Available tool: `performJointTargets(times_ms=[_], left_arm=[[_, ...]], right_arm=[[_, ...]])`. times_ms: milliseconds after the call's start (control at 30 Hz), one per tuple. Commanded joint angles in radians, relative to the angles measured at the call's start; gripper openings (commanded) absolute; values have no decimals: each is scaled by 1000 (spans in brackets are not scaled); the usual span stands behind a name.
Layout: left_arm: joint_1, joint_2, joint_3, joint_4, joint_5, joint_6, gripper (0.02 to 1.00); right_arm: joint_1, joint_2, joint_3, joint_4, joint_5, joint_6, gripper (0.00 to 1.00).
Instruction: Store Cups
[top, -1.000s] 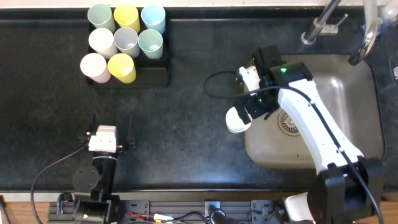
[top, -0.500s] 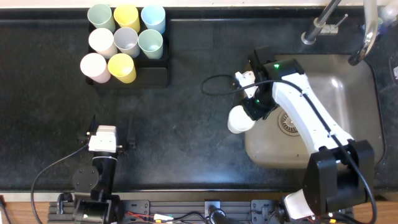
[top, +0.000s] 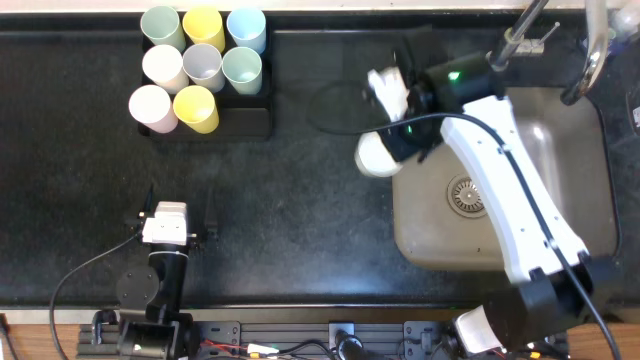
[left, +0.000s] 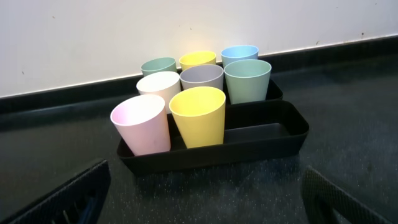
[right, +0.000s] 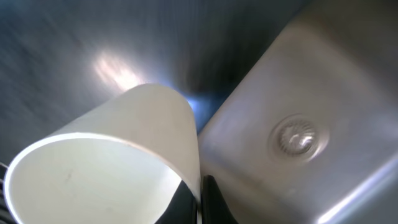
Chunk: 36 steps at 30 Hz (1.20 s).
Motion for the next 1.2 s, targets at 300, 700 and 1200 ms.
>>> performJointTargets(times_ms=[300, 700, 1200], left_arm=[[-2, -10, -3, -1, 10, 14, 998], [-2, -10, -3, -1, 10, 14, 998], [-2, -10, -3, -1, 10, 14, 998]], right_arm=[[257, 516, 1007, -169, 52, 82, 40], [350, 688, 1062, -58, 48, 78, 40], [358, 817, 1061, -21, 58, 58, 42]])
